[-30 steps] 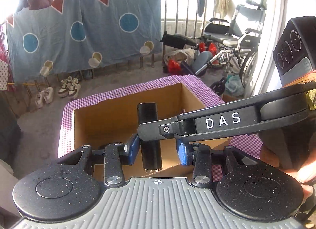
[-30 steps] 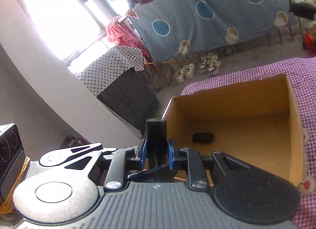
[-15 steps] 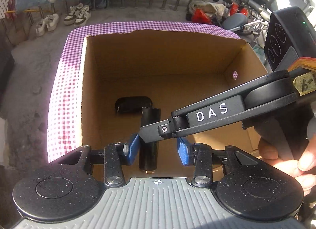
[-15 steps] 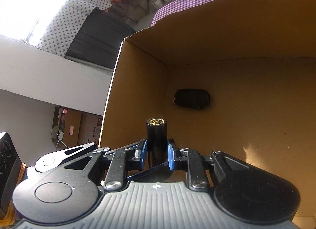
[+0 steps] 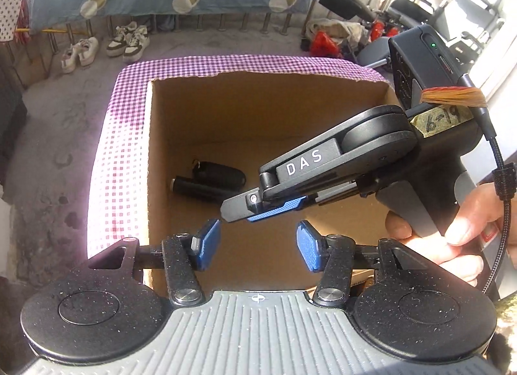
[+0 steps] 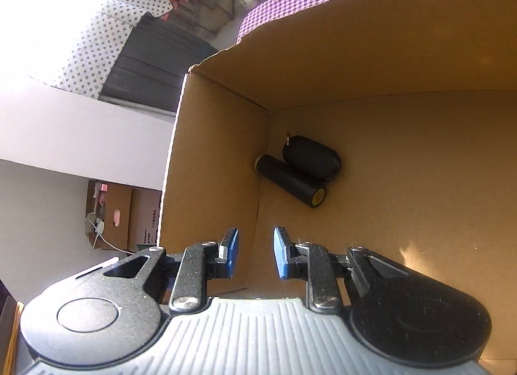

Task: Organize rigid objects
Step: 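Carry the black cylinder with the right tool into the box and release, then reach the right tool to the green lip balm and grasp it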

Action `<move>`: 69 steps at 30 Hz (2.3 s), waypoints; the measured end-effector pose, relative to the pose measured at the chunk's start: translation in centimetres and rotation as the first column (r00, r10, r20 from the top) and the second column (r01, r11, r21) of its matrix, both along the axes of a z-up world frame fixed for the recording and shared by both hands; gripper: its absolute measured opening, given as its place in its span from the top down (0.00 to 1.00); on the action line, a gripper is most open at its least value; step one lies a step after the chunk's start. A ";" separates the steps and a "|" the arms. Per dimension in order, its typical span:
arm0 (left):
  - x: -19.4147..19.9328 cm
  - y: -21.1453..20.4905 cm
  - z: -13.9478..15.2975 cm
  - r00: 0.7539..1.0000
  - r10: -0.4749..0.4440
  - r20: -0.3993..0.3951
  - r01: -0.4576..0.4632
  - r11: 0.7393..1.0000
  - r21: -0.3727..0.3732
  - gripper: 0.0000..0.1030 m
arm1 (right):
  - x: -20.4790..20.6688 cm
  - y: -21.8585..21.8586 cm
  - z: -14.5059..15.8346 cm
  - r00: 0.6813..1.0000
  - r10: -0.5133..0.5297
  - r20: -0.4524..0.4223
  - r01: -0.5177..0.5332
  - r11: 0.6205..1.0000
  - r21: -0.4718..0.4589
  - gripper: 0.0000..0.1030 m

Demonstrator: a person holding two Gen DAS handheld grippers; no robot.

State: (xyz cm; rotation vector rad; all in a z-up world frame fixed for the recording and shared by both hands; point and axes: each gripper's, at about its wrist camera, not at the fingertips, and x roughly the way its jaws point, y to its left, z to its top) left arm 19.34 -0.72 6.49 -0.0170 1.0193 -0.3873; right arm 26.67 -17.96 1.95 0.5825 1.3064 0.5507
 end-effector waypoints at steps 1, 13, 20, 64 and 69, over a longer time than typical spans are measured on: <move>-0.5 0.2 0.5 1.000 0.001 0.015 -0.001 1.000 -0.012 0.49 | -0.5 -0.4 0.5 1.000 -0.009 0.013 0.008 1.000 0.009 0.75; -9.0 0.3 3.8 0.980 -0.096 0.173 0.116 0.987 -0.111 0.47 | -13.6 -9.3 7.5 0.961 -0.144 0.235 0.115 0.984 0.134 0.75; -12.9 -1.9 1.9 0.960 -0.200 0.197 0.222 0.971 -0.094 0.47 | -23.3 -12.5 6.8 0.902 -0.242 0.356 0.233 0.970 0.070 0.75; -14.7 -13.2 -9.8 0.896 -0.443 0.040 0.438 0.894 0.095 0.63 | -25.4 -9.9 -4.9 0.918 -0.251 0.307 0.322 0.923 -0.209 0.84; -14.2 -13.7 -10.2 0.901 -0.433 0.041 0.428 0.899 0.092 0.61 | -25.5 -10.9 -5.0 0.920 -0.261 0.291 0.319 0.932 -0.172 0.84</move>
